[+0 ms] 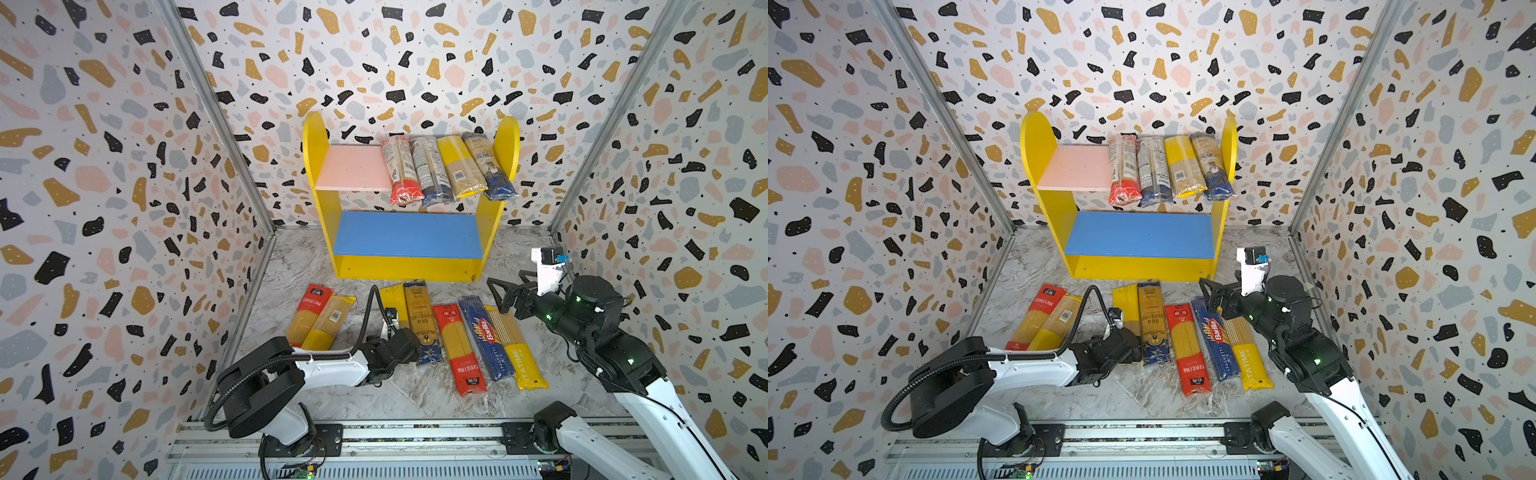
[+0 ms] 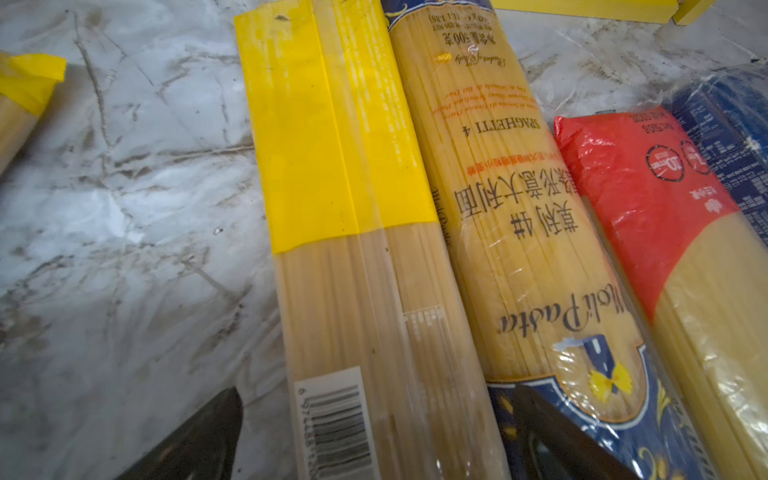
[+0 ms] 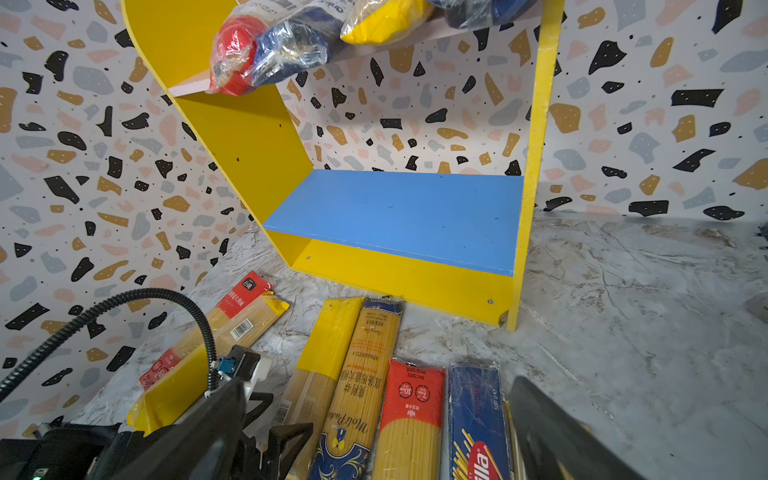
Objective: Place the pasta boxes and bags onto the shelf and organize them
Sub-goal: 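Lower the left gripper onto the yellow-topped bag among the table bags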
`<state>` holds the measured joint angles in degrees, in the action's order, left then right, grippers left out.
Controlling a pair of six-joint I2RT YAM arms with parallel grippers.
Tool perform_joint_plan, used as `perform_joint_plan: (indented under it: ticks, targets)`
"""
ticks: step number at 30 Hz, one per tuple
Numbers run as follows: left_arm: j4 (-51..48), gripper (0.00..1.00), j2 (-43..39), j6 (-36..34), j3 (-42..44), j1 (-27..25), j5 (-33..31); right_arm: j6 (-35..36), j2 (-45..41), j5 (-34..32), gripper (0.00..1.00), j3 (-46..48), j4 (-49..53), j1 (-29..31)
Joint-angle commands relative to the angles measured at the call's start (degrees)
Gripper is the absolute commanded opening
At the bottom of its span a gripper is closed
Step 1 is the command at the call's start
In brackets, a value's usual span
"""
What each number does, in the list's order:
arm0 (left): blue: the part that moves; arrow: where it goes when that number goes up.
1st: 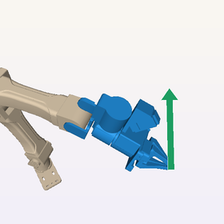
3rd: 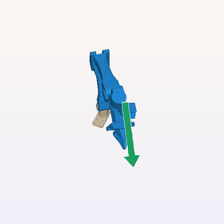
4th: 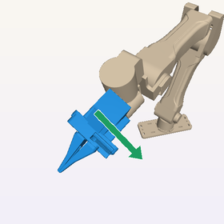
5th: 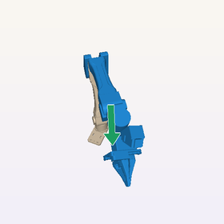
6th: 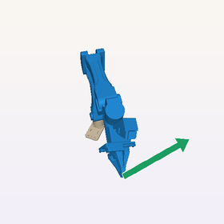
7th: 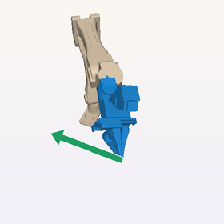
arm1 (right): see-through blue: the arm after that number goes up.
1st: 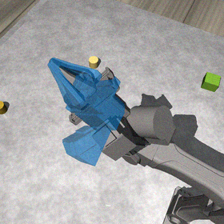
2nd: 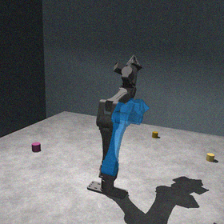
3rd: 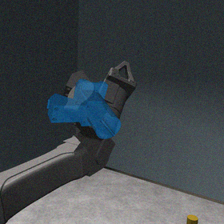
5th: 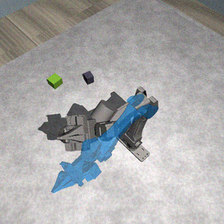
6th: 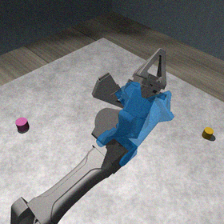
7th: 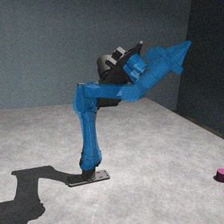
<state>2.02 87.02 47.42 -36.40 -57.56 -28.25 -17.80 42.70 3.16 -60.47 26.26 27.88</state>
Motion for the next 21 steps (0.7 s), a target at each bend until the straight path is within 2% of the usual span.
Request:
perform_joint_plan:
  ticks: [1, 15, 21]
  targets:
    - [1.33, 1.0, 2.07, 0.78, -1.64, -0.36, -2.27, 0.53, -0.25, -0.79, 0.99, -0.16, -0.73, 0.24]
    - [1.8, 1.0, 7.48, 2.29, -1.46, -0.24, -2.02, 0.41, 0.02, -1.14, 0.99, 0.86, -1.12, 0.24]
    - [-0.16, 1.0, 3.36, 2.86, 3.27, 2.13, -2.37, 0.33, 0.12, -0.88, 0.99, 1.61, -1.82, 0.25]
